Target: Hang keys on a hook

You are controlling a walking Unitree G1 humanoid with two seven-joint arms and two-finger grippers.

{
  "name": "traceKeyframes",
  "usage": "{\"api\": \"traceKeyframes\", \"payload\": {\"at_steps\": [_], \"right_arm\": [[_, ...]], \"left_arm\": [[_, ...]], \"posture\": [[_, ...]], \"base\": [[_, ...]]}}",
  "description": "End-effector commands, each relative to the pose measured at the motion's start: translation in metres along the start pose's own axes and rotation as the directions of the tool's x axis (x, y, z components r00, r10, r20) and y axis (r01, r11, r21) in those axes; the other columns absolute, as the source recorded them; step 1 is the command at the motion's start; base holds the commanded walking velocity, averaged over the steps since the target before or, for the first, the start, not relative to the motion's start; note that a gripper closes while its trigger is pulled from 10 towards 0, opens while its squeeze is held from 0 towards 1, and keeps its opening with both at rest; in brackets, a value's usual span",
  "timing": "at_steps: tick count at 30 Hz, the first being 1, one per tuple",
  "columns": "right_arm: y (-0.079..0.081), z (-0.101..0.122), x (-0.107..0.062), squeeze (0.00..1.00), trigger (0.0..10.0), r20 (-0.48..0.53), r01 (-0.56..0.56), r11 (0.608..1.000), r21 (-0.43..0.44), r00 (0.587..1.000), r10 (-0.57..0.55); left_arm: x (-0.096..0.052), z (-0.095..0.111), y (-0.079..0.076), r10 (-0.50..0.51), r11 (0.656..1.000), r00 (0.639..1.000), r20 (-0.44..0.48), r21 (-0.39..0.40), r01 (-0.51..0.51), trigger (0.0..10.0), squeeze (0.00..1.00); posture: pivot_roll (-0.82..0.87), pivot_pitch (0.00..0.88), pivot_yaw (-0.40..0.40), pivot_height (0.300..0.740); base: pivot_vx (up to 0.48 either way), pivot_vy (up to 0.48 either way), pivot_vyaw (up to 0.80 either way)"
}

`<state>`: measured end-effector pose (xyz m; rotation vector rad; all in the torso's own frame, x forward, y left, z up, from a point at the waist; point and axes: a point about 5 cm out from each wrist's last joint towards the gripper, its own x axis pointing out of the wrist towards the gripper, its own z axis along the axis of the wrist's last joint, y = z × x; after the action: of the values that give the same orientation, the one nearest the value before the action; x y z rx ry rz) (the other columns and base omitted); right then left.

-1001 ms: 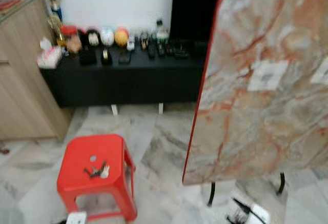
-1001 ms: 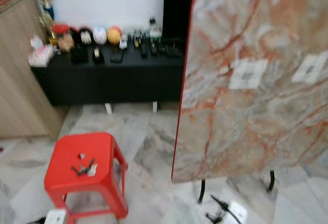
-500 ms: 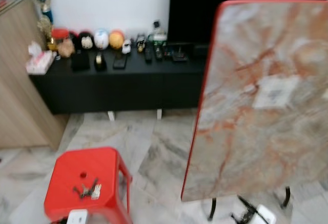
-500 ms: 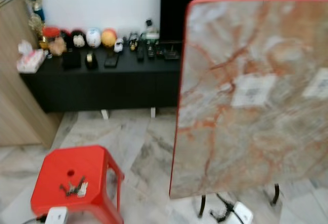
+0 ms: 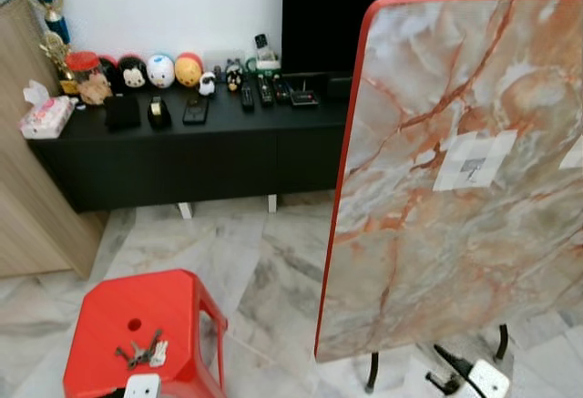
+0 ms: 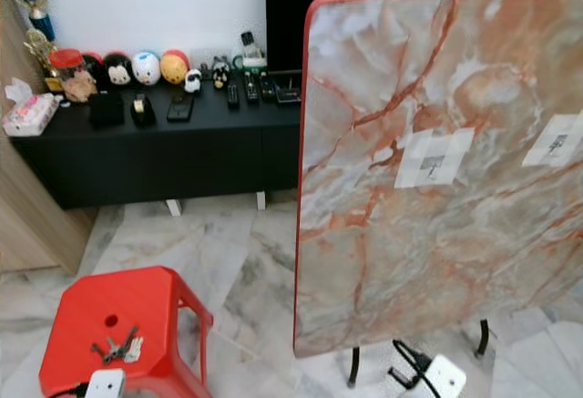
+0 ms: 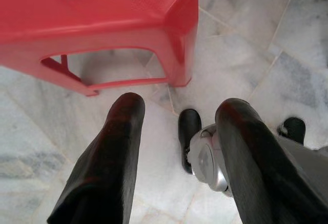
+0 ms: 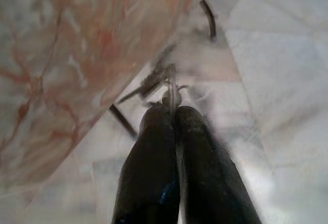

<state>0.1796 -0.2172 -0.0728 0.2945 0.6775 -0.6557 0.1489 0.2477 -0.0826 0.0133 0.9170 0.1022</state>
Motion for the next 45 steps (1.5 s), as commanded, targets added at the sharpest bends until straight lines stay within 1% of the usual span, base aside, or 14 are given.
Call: {"api": "traceKeyframes", "payload": {"at_steps": [1, 5, 17, 22, 26, 27, 28, 31, 35, 38, 40, 41, 42, 45], "right_arm": [[0.014, 0.11, 0.022, 0.0, 10.0, 0.333, 0.026, 0.999, -0.043, 0.943, -0.01], [0.023, 0.156, 0.016, 0.0, 10.0, 0.539, 0.08, 0.987, -0.136, 0.842, 0.006], [0.035, 0.192, 0.004, 0.0, 10.0, 0.704, 0.151, 0.97, -0.189, 0.71, 0.026], [0.045, 0.205, -0.008, 0.0, 10.0, 0.788, 0.205, 0.95, -0.236, 0.613, 0.064], [0.059, 0.207, -0.017, 0.0, 10.0, 0.796, 0.109, 0.954, -0.278, 0.583, 0.165], [0.06, 0.207, -0.017, 0.0, 10.0, 0.794, 0.096, 0.955, -0.28, 0.582, 0.175], [0.06, 0.202, -0.014, 0.0, 10.0, 0.754, 0.046, 0.97, -0.237, 0.639, 0.154], [0.055, 0.191, -0.007, 0.0, 10.0, 0.688, 0.003, 0.981, -0.192, 0.714, 0.132], [0.052, 0.19, -0.011, 0.0, 10.0, 0.717, 0.059, 0.959, -0.278, 0.677, 0.166], [0.053, 0.193, -0.02, 0.0, 10.0, 0.756, 0.154, 0.899, -0.41, 0.608, 0.241], [0.05, 0.182, -0.016, 0.0, 10.0, 0.688, 0.052, 0.951, -0.305, 0.702, 0.182], [0.05, 0.182, -0.016, 0.0, 10.0, 0.688, 0.052, 0.951, -0.305, 0.702, 0.182], [0.042, 0.171, -0.009, 0.0, 10.0, 0.61, 0.004, 0.986, -0.168, 0.786, 0.101], [0.031, 0.146, 0.002, 0.0, 10.0, 0.44, -0.018, 1.0, -0.019, 0.898, 0.025]], "left_arm": [[-0.001, -0.005, 0.001, 0.002, 1.0, 1.0, -0.026, 0.007, -0.001, 10.0, 0.0], [-0.001, -0.006, 0.001, -0.001, 1.0, 1.0, -0.025, 0.006, 0.002, 10.0, 0.0], [-0.001, -0.006, 0.0, -0.004, 1.0, 1.0, -0.023, 0.001, 0.004, 10.0, 0.0], [-0.002, -0.007, -0.001, -0.006, 1.0, 1.0, -0.023, -0.001, 0.006, 10.0, 0.0], [-0.002, -0.008, -0.001, -0.009, 1.0, 1.0, -0.026, 0.002, 0.009, 10.0, 0.0], [-0.002, -0.008, -0.001, -0.009, 1.0, 1.0, -0.027, 0.002, 0.009, 10.0, 0.0], [-0.002, -0.008, -0.001, -0.01, 1.0, 1.0, -0.027, 0.004, 0.01, 10.0, 0.0], [-0.002, -0.008, -0.001, -0.011, 1.0, 1.0, -0.026, 0.003, 0.011, 10.0, 0.0], [-0.002, -0.008, -0.001, -0.012, 1.0, 1.0, -0.025, 0.003, 0.012, 10.0, 0.0], [-0.002, -0.008, -0.001, -0.011, 1.0, 1.0, -0.026, 0.002, 0.011, 10.0, 0.0], [-0.002, -0.008, -0.001, -0.014, 1.0, 0.999, -0.028, -0.002, 0.014, 10.0, 0.0], [-0.002, -0.008, -0.001, -0.014, 1.0, 0.999, -0.028, -0.002, 0.014, 10.0, 0.0], [-0.002, -0.007, -0.001, -0.015, 1.0, 0.999, -0.029, -0.002, 0.015, 10.0, 0.0], [-0.001, -0.007, -0.001, -0.015, 1.0, 0.999, -0.028, -0.001, 0.015, 10.0, 0.0]], "posture": [[0.07, 0.025, -0.038, 0.74], [0.07, 0.021, -0.041, 0.74], [0.07, 0.0, -0.045, 0.74], [0.08, 0.0, -0.047, 0.74], [0.07, 0.0, -0.046, 0.74], [0.07, 0.0, -0.046, 0.74], [0.07, 0.0, -0.051, 0.74], [0.07, 0.0, -0.049, 0.74], [0.07, 0.0, -0.051, 0.74], [0.07, 0.0, -0.05, 0.74], [0.07, 0.0, -0.05, 0.74], [0.07, 0.0, -0.05, 0.74], [0.07, 0.0, -0.05, 0.74], [0.07, 0.0, -0.048, 0.74]], "base": [[0.0, 0.0, 0.0], [0.0, 0.0, 0.0], [0.0, 0.0, 0.0], [0.0, 0.0, 0.0], [0.0, 0.0, 0.0], [0.0, 0.0, 0.0], [0.0, 0.0, 0.0], [0.0, 0.0, 0.0], [0.0, 0.0, 0.0], [0.0, 0.0, 0.0], [0.0, 0.0, 0.0], [0.0, 0.0, 0.0], [0.0, 0.0, 0.0], [0.0, 0.0, 0.0]]}}
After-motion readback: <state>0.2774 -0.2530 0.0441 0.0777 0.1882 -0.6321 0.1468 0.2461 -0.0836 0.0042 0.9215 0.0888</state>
